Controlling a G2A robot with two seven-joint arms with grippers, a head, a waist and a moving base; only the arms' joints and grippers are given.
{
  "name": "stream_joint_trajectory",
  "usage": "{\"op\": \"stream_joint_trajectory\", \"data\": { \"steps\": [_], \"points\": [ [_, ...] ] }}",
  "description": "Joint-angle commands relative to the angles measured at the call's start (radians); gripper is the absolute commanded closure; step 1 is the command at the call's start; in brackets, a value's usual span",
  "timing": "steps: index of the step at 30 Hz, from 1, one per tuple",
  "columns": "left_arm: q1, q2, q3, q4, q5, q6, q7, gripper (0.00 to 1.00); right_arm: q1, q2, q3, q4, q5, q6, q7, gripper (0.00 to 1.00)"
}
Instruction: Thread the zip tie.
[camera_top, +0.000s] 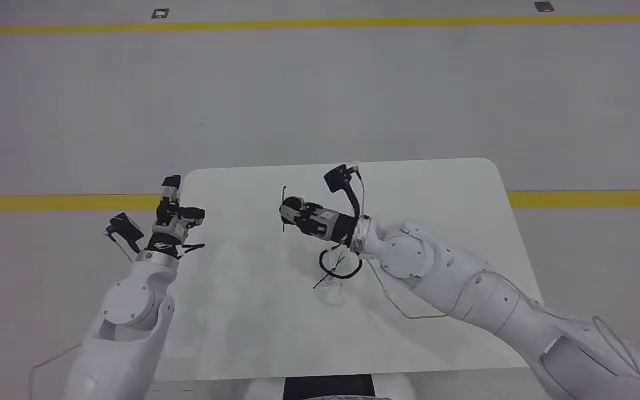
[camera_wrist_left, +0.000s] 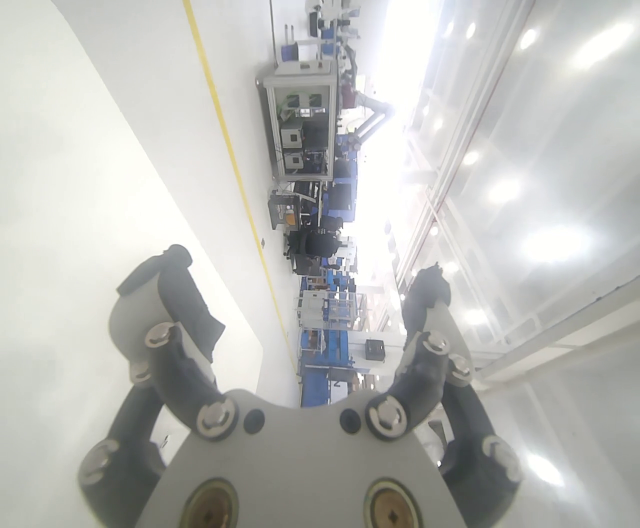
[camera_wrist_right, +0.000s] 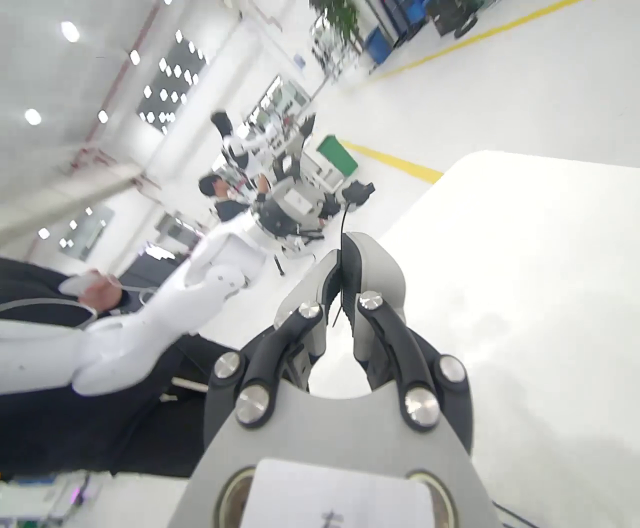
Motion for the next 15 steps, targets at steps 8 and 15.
{"op": "stream_joint_trajectory", "data": {
  "steps": [8,15],
  "points": [
    [0.018,0.020,-0.025,0.059,-0.049,-0.094,-0.452,0.00,-0.038,-0.039,0.045,0.029,0.188,0.000,0.024,1.00],
    [0.018,0.022,-0.032,0.060,-0.030,-0.104,-0.463,0.00,-0.038,-0.039,0.045,0.029,0.188,0.000,0.024,1.00]
  ]
}}
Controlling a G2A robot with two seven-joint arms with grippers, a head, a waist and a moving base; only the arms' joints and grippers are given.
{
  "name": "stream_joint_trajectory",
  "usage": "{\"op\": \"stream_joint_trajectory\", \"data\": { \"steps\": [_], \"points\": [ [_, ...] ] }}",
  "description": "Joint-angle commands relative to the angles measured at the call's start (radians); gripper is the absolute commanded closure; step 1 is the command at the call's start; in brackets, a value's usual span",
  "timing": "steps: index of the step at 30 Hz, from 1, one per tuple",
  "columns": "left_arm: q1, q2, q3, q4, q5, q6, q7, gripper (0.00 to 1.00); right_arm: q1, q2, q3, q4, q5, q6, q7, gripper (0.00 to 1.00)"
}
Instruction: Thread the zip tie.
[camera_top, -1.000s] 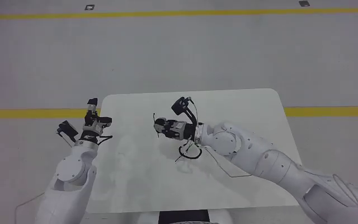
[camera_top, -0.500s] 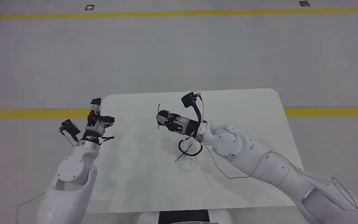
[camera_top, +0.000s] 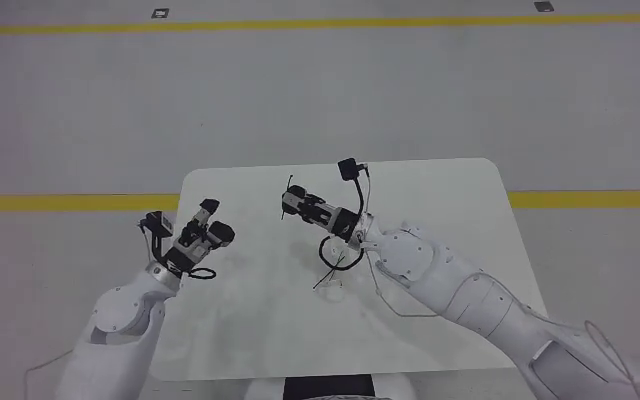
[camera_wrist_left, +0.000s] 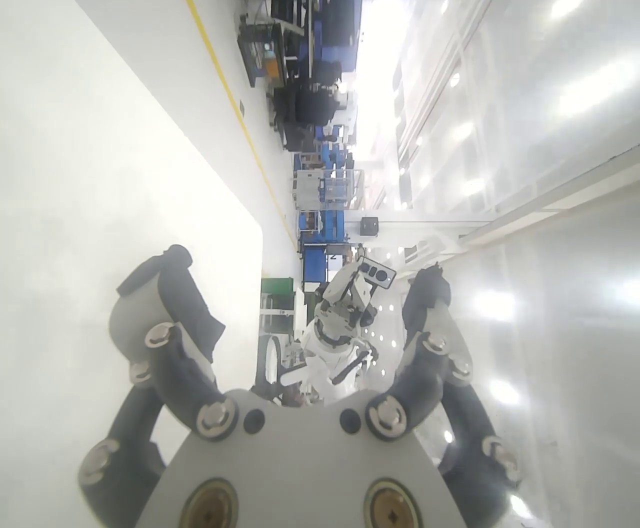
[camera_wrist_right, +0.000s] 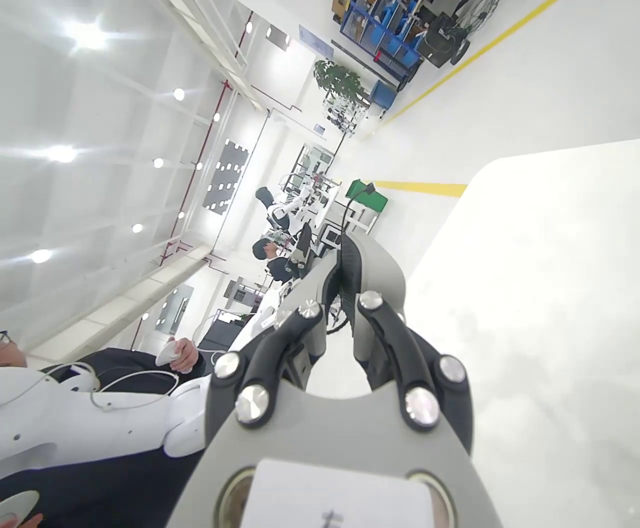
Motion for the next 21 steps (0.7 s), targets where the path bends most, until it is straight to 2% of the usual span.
{"op": "stream_joint_trajectory", "data": {
  "steps": [1,2,5,6,13,15,21],
  "points": [
    [0.000,0.000,0.000,0.000,-0.001,0.000,0.003,0.00,0.000,0.000,0.000,0.000,0.000,0.000,0.000,1.00],
    [-0.003,-0.001,0.009,0.001,-0.009,0.007,-0.005,0.00,0.000,0.000,0.000,0.000,0.000,0.000,0.000,1.00],
    [-0.012,-0.002,0.030,0.007,-0.027,-0.011,-0.033,0.00,-0.021,-0.008,0.011,-0.012,0.006,0.041,-0.034,1.00],
    [-0.011,-0.003,0.037,0.007,-0.046,-0.016,-0.046,0.00,-0.036,-0.015,0.017,-0.021,0.022,0.063,-0.076,1.00],
    [0.002,-0.007,0.070,0.013,-0.164,-0.072,-0.128,0.00,-0.081,-0.058,0.011,-0.038,0.050,0.170,-0.167,1.00],
    [0.004,-0.007,0.068,0.012,-0.172,-0.077,-0.134,0.00,-0.085,-0.069,0.008,-0.031,0.052,0.185,-0.167,1.00],
    [0.004,-0.007,0.068,0.012,-0.172,-0.077,-0.134,0.00,-0.085,-0.069,0.008,-0.031,0.052,0.185,-0.167,1.00]
  ]
}}
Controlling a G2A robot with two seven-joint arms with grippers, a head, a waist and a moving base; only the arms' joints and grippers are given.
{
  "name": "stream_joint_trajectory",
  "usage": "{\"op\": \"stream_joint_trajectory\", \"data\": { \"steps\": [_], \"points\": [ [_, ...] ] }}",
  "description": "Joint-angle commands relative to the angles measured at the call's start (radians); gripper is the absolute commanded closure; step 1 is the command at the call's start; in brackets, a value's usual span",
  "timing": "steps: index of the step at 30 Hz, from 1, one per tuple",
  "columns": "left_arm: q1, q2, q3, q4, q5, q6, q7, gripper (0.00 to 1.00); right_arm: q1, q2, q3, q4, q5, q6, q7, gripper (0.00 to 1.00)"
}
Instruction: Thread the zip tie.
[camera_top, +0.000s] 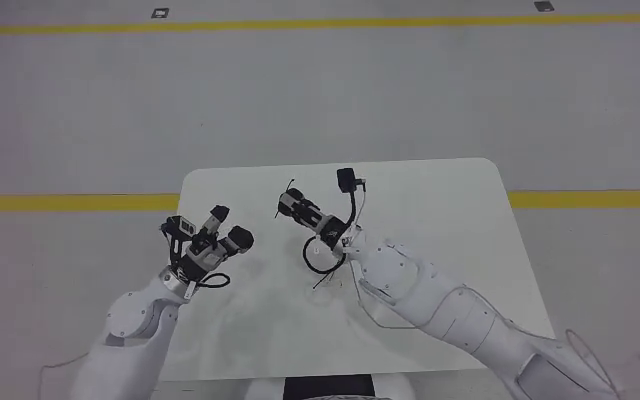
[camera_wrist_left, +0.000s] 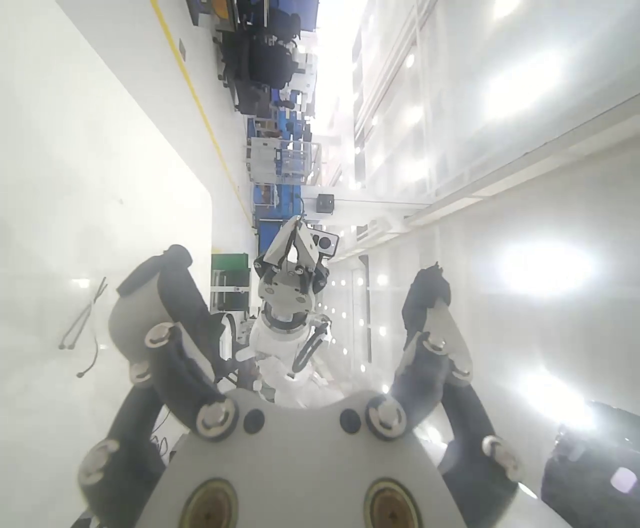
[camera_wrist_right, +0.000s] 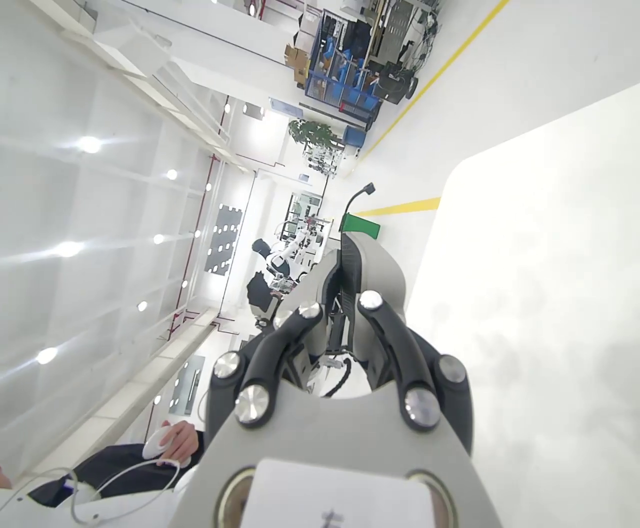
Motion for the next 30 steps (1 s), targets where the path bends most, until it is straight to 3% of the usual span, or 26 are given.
{"op": "stream_joint_trajectory", "data": {
  "steps": [1,11,13,16,20,26,30],
  "points": [
    [0.000,0.000,0.000,0.000,0.000,0.000,0.000,0.00,0.000,0.000,0.000,0.000,0.000,0.000,0.000,1.00],
    [-0.002,-0.001,0.005,-0.002,-0.012,0.004,0.006,0.00,-0.005,-0.001,0.003,-0.002,0.002,0.002,-0.005,1.00],
    [-0.006,-0.005,0.022,-0.001,-0.054,0.004,0.019,0.00,-0.020,-0.006,0.014,-0.010,-0.013,0.037,-0.035,1.00],
    [-0.010,-0.010,0.049,0.004,-0.018,-0.048,0.061,0.00,-0.043,-0.021,0.016,-0.026,-0.021,0.095,-0.100,1.00],
    [-0.023,-0.017,0.088,0.026,-0.007,-0.088,0.092,0.00,-0.059,-0.047,0.003,-0.034,-0.047,0.169,-0.167,1.00],
    [-0.050,-0.028,0.126,0.037,0.004,-0.099,0.148,0.00,-0.080,-0.088,-0.009,-0.030,-0.049,0.224,-0.233,1.00],
    [-0.050,-0.028,0.126,0.037,0.004,-0.099,0.148,0.00,-0.081,-0.090,-0.008,-0.030,-0.050,0.225,-0.240,1.00]
  ]
}}
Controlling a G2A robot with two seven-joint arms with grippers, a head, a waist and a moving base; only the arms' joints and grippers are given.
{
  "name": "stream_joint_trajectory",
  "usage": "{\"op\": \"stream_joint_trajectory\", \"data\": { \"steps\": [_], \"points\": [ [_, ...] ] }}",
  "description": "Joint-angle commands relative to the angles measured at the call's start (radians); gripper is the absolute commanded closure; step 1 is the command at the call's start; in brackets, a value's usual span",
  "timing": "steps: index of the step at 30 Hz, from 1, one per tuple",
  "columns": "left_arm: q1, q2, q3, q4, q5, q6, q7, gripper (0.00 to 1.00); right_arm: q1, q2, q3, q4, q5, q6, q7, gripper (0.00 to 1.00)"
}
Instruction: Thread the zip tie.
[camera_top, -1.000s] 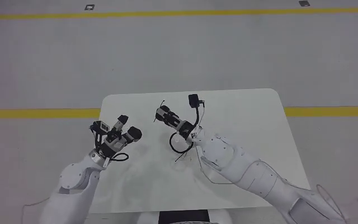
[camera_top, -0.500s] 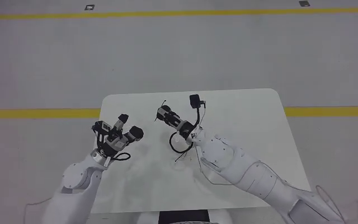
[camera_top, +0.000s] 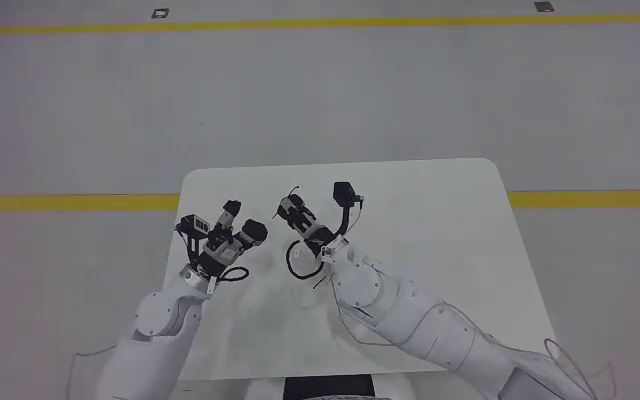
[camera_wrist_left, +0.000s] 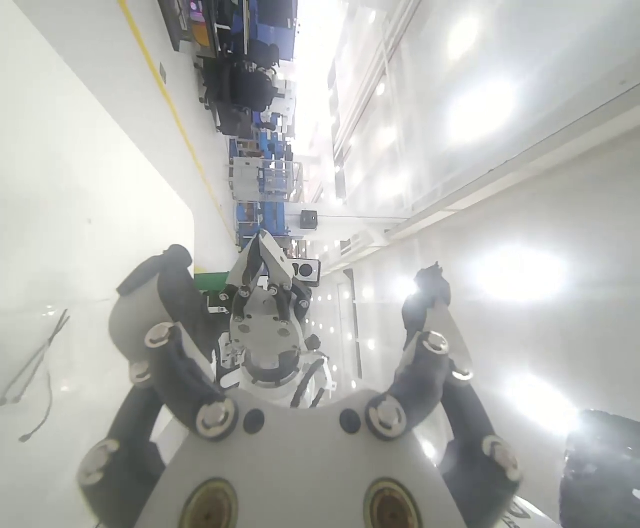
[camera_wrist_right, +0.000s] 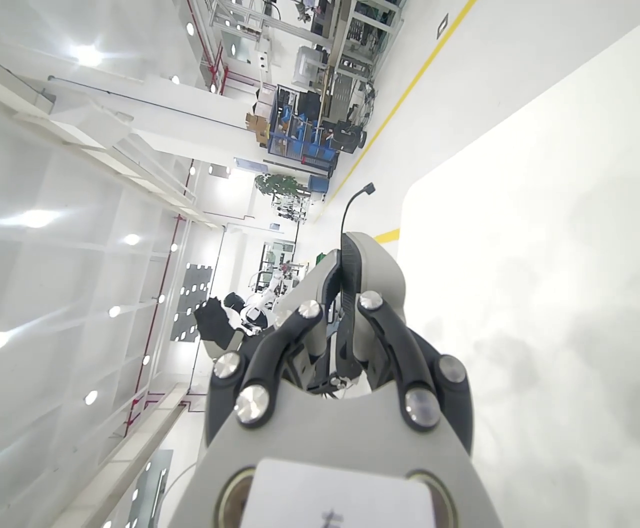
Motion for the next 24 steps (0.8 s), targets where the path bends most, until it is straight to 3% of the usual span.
{"op": "stream_joint_trajectory", "data": {
  "steps": [1,7,9,15,24],
  "points": [
    [0.000,0.000,0.000,0.000,0.000,0.000,-0.001,0.00,0.000,0.000,0.000,0.000,0.000,-0.001,0.001,1.00],
    [-0.003,0.000,0.003,-0.001,0.016,0.000,-0.001,0.00,-0.006,0.000,0.001,0.001,-0.005,0.007,0.010,1.00],
    [-0.012,0.000,0.013,0.002,0.028,0.000,-0.015,0.00,-0.008,-0.006,0.002,0.003,-0.017,0.052,0.032,1.00],
    [-0.041,-0.001,0.029,0.038,0.075,0.003,-0.032,0.00,-0.016,-0.034,0.011,0.011,-0.003,0.120,0.033,1.00],
    [-0.050,-0.001,0.034,0.037,0.085,0.007,-0.031,0.00,-0.020,-0.037,0.013,0.012,0.004,0.121,0.034,1.00]
  ]
}}
